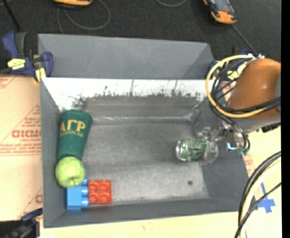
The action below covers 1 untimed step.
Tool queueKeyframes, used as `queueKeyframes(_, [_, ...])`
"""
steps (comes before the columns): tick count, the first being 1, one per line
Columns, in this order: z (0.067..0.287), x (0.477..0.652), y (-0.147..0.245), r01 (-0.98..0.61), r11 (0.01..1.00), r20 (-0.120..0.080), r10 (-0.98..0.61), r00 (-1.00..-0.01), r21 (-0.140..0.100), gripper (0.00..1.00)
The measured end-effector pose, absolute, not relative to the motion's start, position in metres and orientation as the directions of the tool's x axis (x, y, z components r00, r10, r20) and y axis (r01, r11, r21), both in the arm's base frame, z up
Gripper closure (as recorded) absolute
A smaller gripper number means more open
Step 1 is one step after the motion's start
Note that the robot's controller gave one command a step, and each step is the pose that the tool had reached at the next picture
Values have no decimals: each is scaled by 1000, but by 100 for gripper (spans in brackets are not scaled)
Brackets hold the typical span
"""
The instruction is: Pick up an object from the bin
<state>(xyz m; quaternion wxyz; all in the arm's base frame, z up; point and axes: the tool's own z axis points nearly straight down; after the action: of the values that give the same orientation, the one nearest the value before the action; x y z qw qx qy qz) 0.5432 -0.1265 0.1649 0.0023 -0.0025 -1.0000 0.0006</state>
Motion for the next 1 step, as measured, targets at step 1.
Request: queueKeyframes(1, [170, 545, -126, 0, 1000, -3, 0, -1000, -3, 100])
